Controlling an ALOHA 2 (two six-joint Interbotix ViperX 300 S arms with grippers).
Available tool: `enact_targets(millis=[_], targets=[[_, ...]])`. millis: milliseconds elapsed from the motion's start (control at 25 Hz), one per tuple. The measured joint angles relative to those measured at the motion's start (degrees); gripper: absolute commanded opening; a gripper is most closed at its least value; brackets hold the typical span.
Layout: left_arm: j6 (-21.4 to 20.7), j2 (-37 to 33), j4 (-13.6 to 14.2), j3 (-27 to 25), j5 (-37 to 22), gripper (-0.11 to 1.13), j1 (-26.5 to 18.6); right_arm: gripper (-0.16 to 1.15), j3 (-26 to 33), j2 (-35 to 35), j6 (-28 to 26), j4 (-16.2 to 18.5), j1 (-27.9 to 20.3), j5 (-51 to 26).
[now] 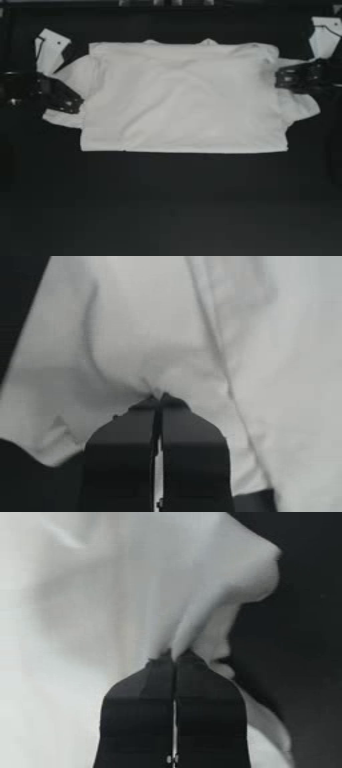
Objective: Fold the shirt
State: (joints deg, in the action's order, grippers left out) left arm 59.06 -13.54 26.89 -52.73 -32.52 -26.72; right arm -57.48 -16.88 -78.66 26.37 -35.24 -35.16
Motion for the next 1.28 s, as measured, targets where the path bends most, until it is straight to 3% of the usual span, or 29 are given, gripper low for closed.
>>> enact_targets(millis=[160,560,880,1280], targets=[[-1.7,-0.1,0.4,3.7,-2.7,0.05,1.2,0.08,2.0,-3.2,0.0,-0.1,1.5,-0.3],[-4.7,0.0,0.4,10.5,-2.5,0.05,3.3,0.08,8.7,-4.8,-0.1,0.4,7.6,0.7],[-5.4,4.0,0.4,15.5,5.8,0.05,4.7,0.08,11.3,-3.5,-1.0,1.0,9.8,5.7],[-5.9,11.2,0.0,20.1,10.8,0.04,7.5,0.08,12.5,3.7,-1.1,0.9,10.1,15.4]])
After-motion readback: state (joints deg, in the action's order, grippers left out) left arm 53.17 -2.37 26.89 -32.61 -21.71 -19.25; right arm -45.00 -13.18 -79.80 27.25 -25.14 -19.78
